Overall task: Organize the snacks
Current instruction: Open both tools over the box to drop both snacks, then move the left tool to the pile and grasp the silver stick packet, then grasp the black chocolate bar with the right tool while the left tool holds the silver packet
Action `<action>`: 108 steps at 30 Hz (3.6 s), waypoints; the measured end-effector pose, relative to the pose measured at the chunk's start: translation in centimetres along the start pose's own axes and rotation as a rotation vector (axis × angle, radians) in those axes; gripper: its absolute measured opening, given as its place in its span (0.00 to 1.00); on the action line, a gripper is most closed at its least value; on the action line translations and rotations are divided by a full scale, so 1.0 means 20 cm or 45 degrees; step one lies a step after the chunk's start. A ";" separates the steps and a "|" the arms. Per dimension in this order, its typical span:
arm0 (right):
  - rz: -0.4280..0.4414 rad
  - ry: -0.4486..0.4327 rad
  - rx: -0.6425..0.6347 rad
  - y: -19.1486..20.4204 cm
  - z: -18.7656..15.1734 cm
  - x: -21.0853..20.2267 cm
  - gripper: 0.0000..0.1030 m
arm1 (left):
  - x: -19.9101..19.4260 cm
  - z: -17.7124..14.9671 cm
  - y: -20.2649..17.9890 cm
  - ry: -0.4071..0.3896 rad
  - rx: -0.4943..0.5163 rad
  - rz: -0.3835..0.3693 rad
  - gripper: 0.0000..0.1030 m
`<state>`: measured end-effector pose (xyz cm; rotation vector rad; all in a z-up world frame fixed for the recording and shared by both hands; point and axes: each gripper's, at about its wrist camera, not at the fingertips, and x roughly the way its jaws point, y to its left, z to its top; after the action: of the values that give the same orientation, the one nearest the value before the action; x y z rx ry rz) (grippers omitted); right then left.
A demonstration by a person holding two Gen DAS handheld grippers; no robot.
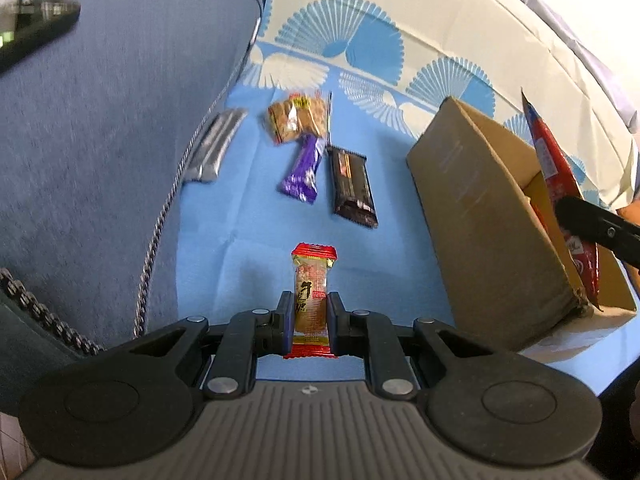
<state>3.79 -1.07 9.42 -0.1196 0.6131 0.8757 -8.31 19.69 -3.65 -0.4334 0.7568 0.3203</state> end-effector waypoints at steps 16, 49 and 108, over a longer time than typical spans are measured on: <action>-0.419 -0.161 0.292 -0.40 0.07 -0.10 0.43 | -0.04 0.45 -0.60 -0.132 0.026 -0.105 0.17; -0.226 -0.185 0.256 -0.26 0.01 -0.01 0.41 | 0.31 0.34 -0.12 -0.173 0.387 0.532 0.18; -0.242 0.388 0.061 0.10 0.06 0.85 0.40 | 0.39 0.13 0.13 0.074 0.038 0.258 0.33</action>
<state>11.12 12.24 1.37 -0.2673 0.8912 0.6622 -2.57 24.06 -8.17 -0.3397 0.8636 0.4871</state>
